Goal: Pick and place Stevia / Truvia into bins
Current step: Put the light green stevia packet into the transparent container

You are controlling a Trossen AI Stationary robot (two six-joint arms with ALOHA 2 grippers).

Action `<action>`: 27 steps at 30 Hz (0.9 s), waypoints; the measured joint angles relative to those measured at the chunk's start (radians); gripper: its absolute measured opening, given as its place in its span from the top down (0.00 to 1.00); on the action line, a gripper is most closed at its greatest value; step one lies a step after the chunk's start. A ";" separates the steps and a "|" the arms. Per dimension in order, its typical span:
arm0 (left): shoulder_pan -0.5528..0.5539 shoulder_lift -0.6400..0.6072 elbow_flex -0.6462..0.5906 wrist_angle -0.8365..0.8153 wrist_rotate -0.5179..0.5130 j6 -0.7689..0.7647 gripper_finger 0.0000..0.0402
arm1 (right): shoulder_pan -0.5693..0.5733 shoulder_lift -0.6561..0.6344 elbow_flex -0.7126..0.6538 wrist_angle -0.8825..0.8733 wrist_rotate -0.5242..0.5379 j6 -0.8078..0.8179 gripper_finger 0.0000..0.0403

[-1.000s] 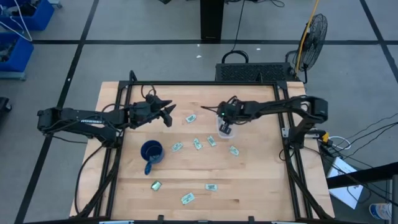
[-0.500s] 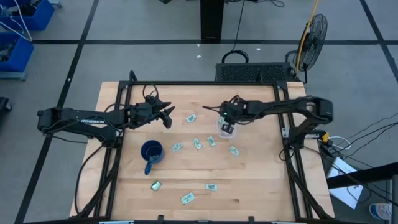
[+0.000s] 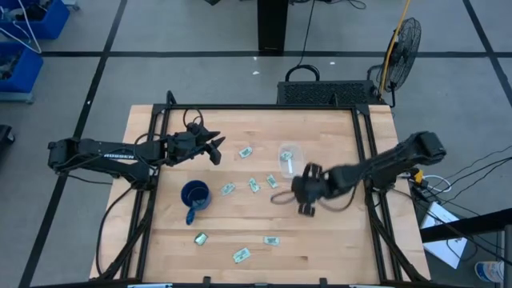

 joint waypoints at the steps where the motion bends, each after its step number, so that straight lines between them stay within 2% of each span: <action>1: 0.000 0.000 0.000 0.000 0.000 0.000 0.64 | 0.012 0.030 0.000 0.000 0.008 0.025 0.80; 9: 0.000 0.000 0.000 0.000 0.000 0.000 0.64 | -0.011 0.192 -0.001 -0.011 -0.032 0.055 0.80; 20: 0.000 0.000 0.000 -0.017 0.000 0.000 0.64 | -0.108 0.222 0.002 -0.012 -0.136 0.078 0.81; 23: 0.000 0.000 0.000 -0.038 0.000 -0.001 0.64 | -0.114 0.222 0.002 -0.011 -0.142 0.066 0.85; 27: 0.000 0.000 0.000 -0.057 0.000 -0.001 0.64 | -0.116 0.221 0.002 -0.009 -0.195 0.063 0.97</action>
